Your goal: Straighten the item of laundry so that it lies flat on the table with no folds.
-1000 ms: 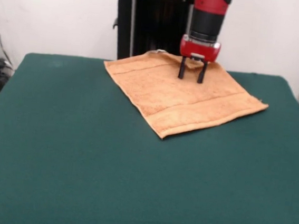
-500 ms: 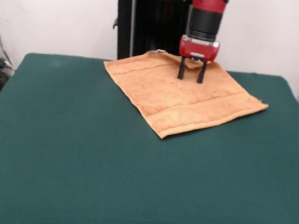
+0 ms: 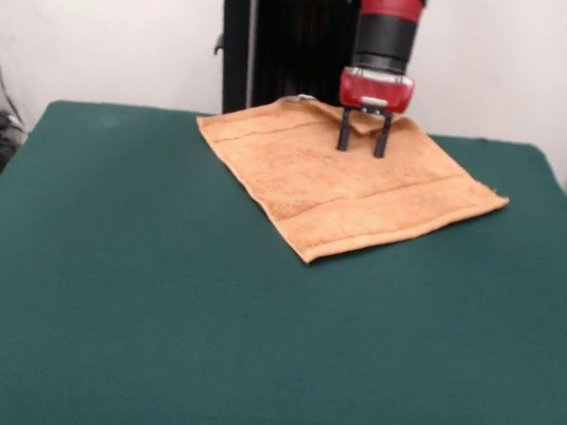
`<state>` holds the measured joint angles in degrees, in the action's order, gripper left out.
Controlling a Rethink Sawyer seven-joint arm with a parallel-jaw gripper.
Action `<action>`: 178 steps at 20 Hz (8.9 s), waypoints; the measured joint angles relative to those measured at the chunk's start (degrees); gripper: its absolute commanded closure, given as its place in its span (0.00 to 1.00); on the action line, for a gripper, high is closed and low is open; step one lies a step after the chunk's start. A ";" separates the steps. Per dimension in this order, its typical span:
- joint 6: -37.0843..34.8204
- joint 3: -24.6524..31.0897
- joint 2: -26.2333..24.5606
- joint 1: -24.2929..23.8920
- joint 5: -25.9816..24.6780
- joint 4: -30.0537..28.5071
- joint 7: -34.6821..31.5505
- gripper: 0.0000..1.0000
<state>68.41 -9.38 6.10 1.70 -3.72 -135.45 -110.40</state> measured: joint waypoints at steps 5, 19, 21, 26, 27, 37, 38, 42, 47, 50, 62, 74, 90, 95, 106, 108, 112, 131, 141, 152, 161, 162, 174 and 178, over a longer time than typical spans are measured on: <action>4.81 -0.06 -2.12 0.05 0.54 0.07 0.00 0.00; 4.97 1.19 -1.23 -1.21 1.73 1.03 0.01 0.00; 2.00 1.70 0.35 -1.73 1.79 0.76 0.01 0.00; -2.69 2.09 2.62 -2.12 1.77 0.71 0.01 0.00; -2.78 2.09 2.67 -2.09 1.78 0.71 0.01 0.00; 0.33 1.39 1.28 -0.35 2.95 0.73 0.01 0.00; 0.96 1.28 0.95 -0.16 3.01 0.75 0.01 0.00; 4.02 1.09 -0.54 -0.02 3.02 0.83 0.01 0.00; 7.08 0.90 -2.10 -0.04 2.88 1.08 0.01 0.00; 8.19 0.80 -2.64 -0.12 2.60 1.39 0.01 0.00; -15.05 2.84 7.68 -5.02 -2.25 2.30 0.02 0.00; -52.56 4.08 18.48 -4.28 -2.24 9.05 0.01 0.00; -68.52 6.02 21.63 -4.42 -2.29 9.76 0.01 0.00; -68.52 6.04 21.63 -4.42 -2.34 9.76 0.01 0.00; -74.78 6.63 23.77 -4.49 -2.48 9.06 0.01 0.00; -77.25 6.95 24.78 -4.72 -2.48 8.57 0.01 0.00; -85.15 7.44 27.79 -5.13 -2.50 6.97 0.01 0.00; -91.26 9.48 26.78 -7.70 -2.49 5.97 0.01 0.00; -90.95 9.47 26.50 -7.45 -2.49 5.97 0.01 0.00; -69.56 9.32 13.66 -5.67 -2.58 6.54 0.01 0.00; -56.87 9.32 2.55 -4.27 -2.46 6.84 0.01 0.00; -57.00 9.33 2.10 -4.20 -2.44 6.84 0.01 0.00; -66.97 8.89 11.23 -2.66 -1.74 5.11 0.01 0.00; -76.54 8.26 16.93 -1.93 -1.34 4.91 0.01 0.00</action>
<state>-8.12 -1.12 23.02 -0.24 -5.07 -130.54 -110.39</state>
